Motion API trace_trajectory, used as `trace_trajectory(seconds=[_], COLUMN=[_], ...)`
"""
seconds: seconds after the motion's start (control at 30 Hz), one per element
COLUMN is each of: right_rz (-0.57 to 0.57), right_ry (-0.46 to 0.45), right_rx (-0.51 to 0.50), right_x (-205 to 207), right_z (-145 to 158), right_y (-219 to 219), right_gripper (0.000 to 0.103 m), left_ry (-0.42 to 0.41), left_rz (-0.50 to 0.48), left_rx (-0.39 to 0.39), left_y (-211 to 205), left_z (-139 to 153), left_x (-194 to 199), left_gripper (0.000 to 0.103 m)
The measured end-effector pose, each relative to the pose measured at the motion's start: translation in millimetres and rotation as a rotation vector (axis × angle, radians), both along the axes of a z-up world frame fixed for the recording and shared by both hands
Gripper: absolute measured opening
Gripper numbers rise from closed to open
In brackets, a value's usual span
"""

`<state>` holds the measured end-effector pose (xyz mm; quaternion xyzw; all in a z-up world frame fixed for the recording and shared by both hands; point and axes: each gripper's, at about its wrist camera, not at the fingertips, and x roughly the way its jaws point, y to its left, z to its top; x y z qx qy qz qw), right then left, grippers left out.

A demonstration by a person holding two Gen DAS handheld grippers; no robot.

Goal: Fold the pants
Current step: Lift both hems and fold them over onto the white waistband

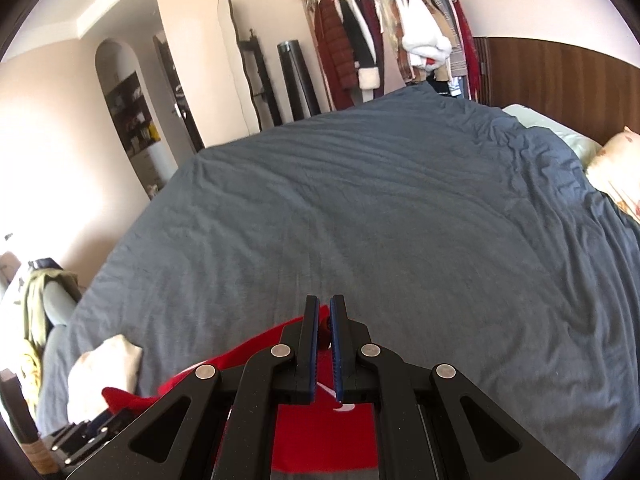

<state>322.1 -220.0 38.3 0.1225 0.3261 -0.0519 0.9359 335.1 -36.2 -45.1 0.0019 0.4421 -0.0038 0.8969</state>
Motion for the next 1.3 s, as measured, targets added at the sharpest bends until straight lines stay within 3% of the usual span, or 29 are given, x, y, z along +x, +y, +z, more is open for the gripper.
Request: trace_trajectory(seconds=[0.4,0.77,0.87,0.93,1.13,1.27,1.3], right_rz=[0.023,0.025,0.016,0.011,-0.014,-0.029,-0.028], right_ry=[0.064,0.135,0.155,0.166,0.193,0.198,0.197], right_rx=[-0.022,-0.036,-0.034,-0.039,-0.036,-0.071,-0.078], right_x=[70,110,118,122,135,140,140], right_z=[-31,-72,-82,-87,-98,-96,-96], right_y=[0,1,-1,-2,-7,-8,-8], right_gripper=[0.007,0.007,0.007,0.007,0.008,0.03,0.031], left_ry=[0.05,0.102,0.098,0.087,0.085,0.08,0.077], left_rz=[0.011,0.037,0.044,0.06,0.072,0.076,0.08], left_rx=[0.01,-0.005,0.011,0.034,0.044,0.065,0.067], left_y=[0,7,6,5,6,6,6], left_z=[-30,-54,-56,-56,-59,-61,-61], left_x=[45,73,78,81,94,102,104], left_gripper=[0.017,0.021,0.028,0.04,0.041,0.041,0.041])
